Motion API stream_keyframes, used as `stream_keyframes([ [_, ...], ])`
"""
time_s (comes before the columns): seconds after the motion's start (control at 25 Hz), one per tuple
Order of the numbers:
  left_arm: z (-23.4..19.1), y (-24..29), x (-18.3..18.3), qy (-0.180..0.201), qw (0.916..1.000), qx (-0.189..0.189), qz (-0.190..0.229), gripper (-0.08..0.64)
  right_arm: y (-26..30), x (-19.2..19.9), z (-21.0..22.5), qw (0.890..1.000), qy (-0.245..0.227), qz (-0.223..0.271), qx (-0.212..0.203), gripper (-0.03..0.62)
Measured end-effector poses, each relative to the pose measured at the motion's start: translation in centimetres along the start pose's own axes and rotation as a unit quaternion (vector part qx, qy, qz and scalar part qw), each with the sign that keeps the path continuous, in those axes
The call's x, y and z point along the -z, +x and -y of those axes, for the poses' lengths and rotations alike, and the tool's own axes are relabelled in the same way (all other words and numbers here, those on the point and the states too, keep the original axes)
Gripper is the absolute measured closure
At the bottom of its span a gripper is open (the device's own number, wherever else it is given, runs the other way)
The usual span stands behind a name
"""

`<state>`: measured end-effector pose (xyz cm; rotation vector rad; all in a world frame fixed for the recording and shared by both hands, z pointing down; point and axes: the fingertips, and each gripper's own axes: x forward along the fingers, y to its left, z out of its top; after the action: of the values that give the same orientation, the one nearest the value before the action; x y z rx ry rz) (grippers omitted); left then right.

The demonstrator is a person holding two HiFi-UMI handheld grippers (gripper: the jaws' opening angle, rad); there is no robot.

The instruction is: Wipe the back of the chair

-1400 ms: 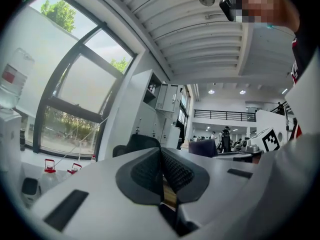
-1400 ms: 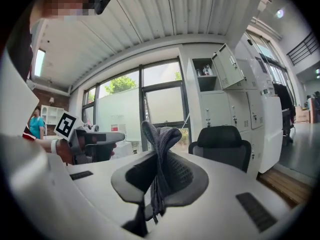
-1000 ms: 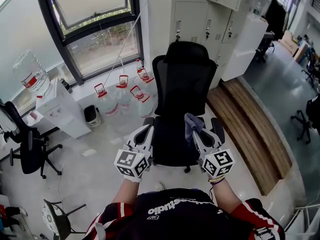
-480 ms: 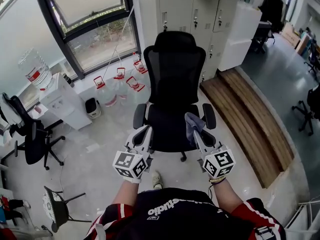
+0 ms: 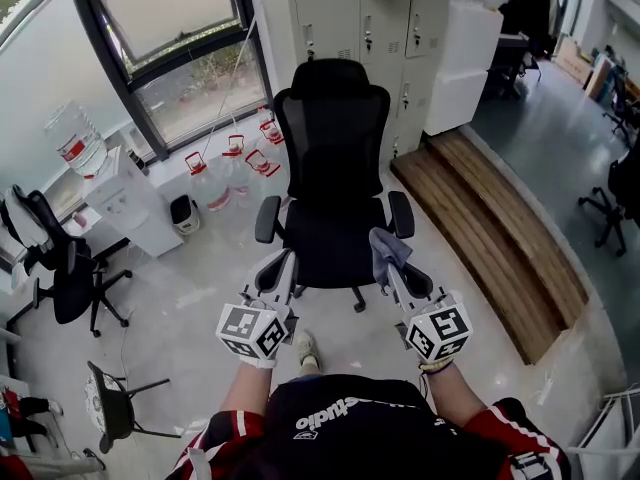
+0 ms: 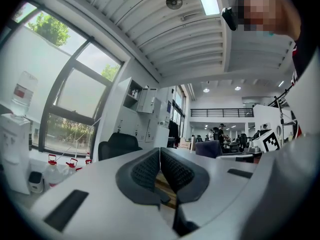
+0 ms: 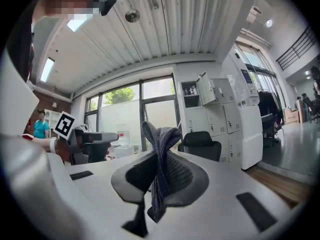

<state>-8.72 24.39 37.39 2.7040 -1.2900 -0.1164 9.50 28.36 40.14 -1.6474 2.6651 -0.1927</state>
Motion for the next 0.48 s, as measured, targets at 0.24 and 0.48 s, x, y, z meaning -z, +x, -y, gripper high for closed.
stream_keyframes([
  [0.24, 4.0, -2.0, 0.8, 0.007, 0.9999, 0.011, -0.005, 0.535, -4.5, 0.6, -1.0, 1.0, 0.001, 0.001, -0.002, 0.535],
  [0.48, 6.4, -3.3, 0.8, -0.002, 0.9998, 0.021, 0.002, 0.535, -7.0, 0.2, -2.1, 1.0, -0.009, 0.012, -0.005, 0.535],
])
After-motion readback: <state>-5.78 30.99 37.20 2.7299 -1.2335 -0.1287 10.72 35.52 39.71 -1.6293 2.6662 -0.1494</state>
